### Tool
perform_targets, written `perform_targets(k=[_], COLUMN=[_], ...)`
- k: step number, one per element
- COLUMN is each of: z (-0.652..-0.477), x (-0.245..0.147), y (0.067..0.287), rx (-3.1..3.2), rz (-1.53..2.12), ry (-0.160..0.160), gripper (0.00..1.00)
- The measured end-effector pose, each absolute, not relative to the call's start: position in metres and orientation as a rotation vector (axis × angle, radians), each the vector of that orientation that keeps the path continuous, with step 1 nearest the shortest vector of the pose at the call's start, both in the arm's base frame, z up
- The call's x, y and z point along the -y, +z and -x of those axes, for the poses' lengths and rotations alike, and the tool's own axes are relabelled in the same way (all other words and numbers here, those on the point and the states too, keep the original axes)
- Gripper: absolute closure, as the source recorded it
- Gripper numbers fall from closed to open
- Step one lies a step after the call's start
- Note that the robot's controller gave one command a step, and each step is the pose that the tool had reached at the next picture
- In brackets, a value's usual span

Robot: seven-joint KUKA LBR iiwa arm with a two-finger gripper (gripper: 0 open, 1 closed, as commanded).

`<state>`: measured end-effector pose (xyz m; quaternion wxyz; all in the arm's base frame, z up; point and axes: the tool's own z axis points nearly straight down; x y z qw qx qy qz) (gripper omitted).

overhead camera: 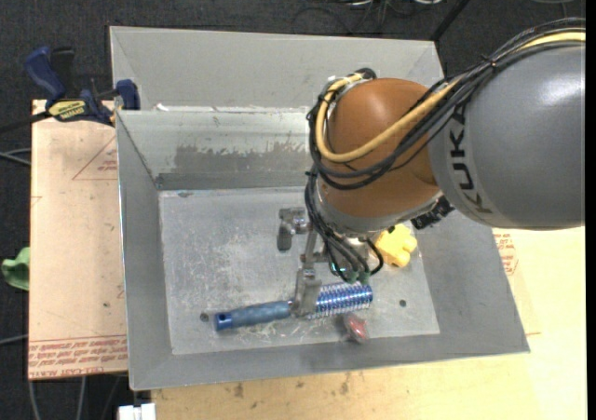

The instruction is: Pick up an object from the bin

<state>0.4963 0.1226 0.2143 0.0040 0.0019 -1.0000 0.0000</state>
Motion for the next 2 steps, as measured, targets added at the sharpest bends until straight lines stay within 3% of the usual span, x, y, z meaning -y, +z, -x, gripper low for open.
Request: perform_targets(k=[1, 2], z=[-0.489, -0.482], x=[-0.053, -0.073], y=[0.067, 0.100], rx=[3.145, 3.114], rz=[-0.049, -0.439], ry=[-0.001, -0.003], gripper=[0.00, 0.00])
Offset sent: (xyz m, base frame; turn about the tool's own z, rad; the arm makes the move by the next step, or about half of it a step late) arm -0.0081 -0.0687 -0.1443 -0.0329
